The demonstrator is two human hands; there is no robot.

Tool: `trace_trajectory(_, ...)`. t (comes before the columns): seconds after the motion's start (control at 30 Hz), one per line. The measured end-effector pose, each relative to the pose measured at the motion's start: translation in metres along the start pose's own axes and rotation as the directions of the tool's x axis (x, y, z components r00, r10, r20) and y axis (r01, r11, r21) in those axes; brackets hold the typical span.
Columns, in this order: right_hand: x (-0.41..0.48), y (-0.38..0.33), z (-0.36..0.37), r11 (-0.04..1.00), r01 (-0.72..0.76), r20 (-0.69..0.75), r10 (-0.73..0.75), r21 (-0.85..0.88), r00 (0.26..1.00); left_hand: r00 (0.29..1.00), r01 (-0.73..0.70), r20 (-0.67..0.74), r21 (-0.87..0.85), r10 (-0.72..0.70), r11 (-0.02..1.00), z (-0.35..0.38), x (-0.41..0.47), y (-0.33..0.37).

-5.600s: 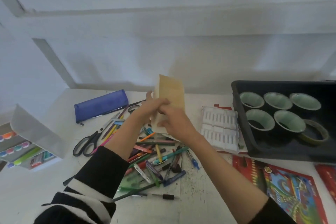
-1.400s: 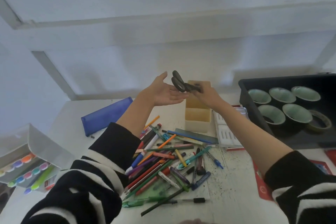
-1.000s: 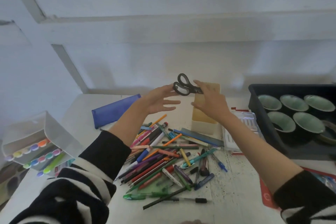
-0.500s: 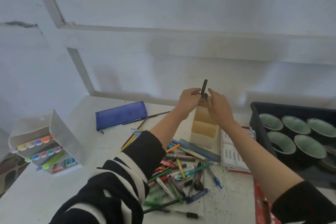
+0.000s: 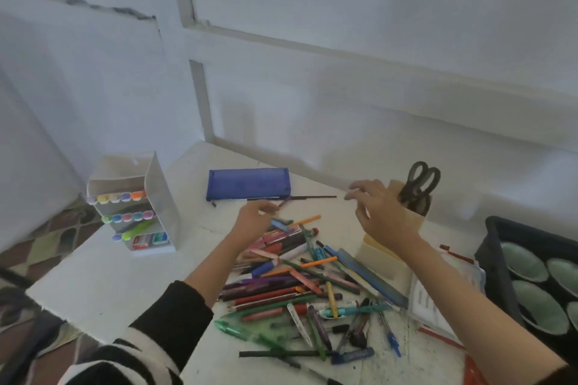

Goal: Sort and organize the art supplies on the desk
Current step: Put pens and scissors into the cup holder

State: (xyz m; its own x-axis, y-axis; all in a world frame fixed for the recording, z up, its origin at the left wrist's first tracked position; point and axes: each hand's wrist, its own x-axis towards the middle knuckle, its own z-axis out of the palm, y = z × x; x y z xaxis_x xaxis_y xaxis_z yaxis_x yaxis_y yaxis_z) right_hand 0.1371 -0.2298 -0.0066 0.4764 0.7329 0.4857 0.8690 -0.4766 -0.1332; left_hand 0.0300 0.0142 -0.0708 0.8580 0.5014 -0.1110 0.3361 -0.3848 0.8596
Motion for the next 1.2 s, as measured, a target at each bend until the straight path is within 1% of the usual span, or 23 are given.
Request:
trace_trajectory(0.07, 0.015, -0.001, 0.017, 0.999, -0.004, 0.17, -0.002, 0.035, 0.985, 0.996, 0.03, -0.091, 0.163, -0.016, 0.986, -0.023, 0.013, -0.028)
trace_trajectory(0.1, 0.023, -0.001, 0.027, 0.999, -0.03, 0.259, 0.018, 0.044, 0.966, 0.995, 0.031, -0.104, 0.236, -0.006, 0.971, -0.031, 0.02, -0.038)
trace_trajectory(0.13, 0.032, -0.001, 0.037, 0.997, -0.064, 0.36, 0.045, 0.04, 0.932, 0.996, 0.014, -0.09, 0.303, 0.014, 0.953, -0.037, 0.026, -0.045)
trace_trajectory(0.17, 0.041, -0.001, 0.046, 0.994, -0.109, 0.466, 0.086, 0.022, 0.881, 0.997, -0.025, -0.058, 0.37, 0.05, 0.929, -0.04, 0.032, -0.05)
trace_trajectory(0.23, 0.059, 0.002, 0.064, 0.983, -0.183, 0.608, 0.157, -0.019, 0.778, 0.989, -0.141, 0.03, 0.501, 0.145, 0.854, -0.041, 0.043, -0.056)
trace_trajectory(0.3, 0.071, 0.005, 0.081, 0.973, -0.226, 0.675, 0.203, -0.055, 0.709, 0.972, -0.225, 0.082, 0.604, 0.22, 0.765, -0.035, 0.05, -0.061)
trace_trajectory(0.37, 0.08, 0.007, 0.099, 0.955, -0.283, 0.703, 0.259, -0.085, 0.662, 0.963, -0.245, 0.093, 0.686, 0.251, 0.685, -0.028, 0.054, -0.068)
trace_trajectory(0.43, 0.084, 0.008, 0.116, 0.933, -0.345, 0.707, 0.313, -0.103, 0.634, 0.96, -0.246, 0.087, 0.718, 0.266, 0.652, -0.024, 0.055, -0.078)
trace_trajectory(0.47, 0.083, 0.007, 0.124, 0.925, -0.363, 0.703, 0.331, -0.11, 0.629, 0.961, -0.24, 0.075, 0.707, 0.267, 0.665, -0.022, 0.054, -0.082)
trace_trajectory(0.5, 0.081, 0.006, 0.133, 0.924, -0.364, 0.686, 0.343, -0.121, 0.642, 0.962, -0.231, 0.054, 0.685, 0.268, 0.691, -0.02, 0.054, -0.086)
trace_trajectory(0.57, 0.074, 0.004, 0.147, 0.926, -0.336, 0.586, 0.372, -0.175, 0.72, 0.958, -0.226, 0.001, 0.623, 0.288, 0.749, -0.018, 0.054, -0.09)
trace_trajectory(0.63, 0.069, -0.002, 0.153, 0.919, -0.297, 0.471, 0.39, -0.261, 0.791, 0.942, -0.227, -0.074, 0.58, 0.328, 0.782, -0.017, 0.051, -0.092)
trace_trajectory(0.7, 0.067, -0.006, 0.154, 0.912, -0.269, 0.424, 0.386, -0.311, 0.819, 0.93, -0.211, -0.135, 0.568, 0.343, 0.796, -0.018, 0.048, -0.094)
trace_trajectory(0.77, 0.069, -0.004, 0.153, 0.909, -0.256, 0.405, 0.38, -0.328, 0.832, 0.926, -0.189, -0.172, 0.555, 0.335, 0.81, -0.02, 0.048, -0.096)
trace_trajectory(0.83, 0.071, 0.0, 0.148, 0.912, -0.237, 0.397, 0.364, -0.335, 0.843, 0.931, -0.166, -0.203, 0.506, 0.304, 0.846, -0.02, 0.048, -0.096)
trace_trajectory(0.87, 0.071, 0.002, 0.145, 0.916, -0.257, 0.395, 0.37, -0.309, 0.841, 0.932, -0.154, -0.22, 0.479, 0.289, 0.864, -0.021, 0.048, -0.095)
trace_trajectory(0.93, 0.07, 0.004, 0.138, 0.913, -0.351, 0.4, 0.407, -0.208, 0.821, 0.933, -0.133, -0.242, 0.456, 0.267, 0.88, -0.021, 0.048, -0.093)
trace_trajectory(1.0, 0.066, 0.003, 0.131, 0.909, -0.388, 0.414, 0.415, -0.151, 0.81, 0.925, -0.127, -0.264, 0.459, 0.272, 0.879, -0.021, 0.048, -0.094)
trace_trajectory(1.1, 0.061, -0.004, 0.119, 0.919, -0.358, 0.415, 0.393, -0.163, 0.821, 0.91, -0.084, -0.332, 0.442, 0.25, 0.893, -0.023, 0.043, -0.093)
trace_trajectory(1.2, 0.063, -0.011, 0.101, 0.925, -0.286, 0.434, 0.37, -0.248, 0.821, 0.879, -0.079, -0.402, 0.409, 0.257, 0.909, -0.027, 0.033, -0.091)
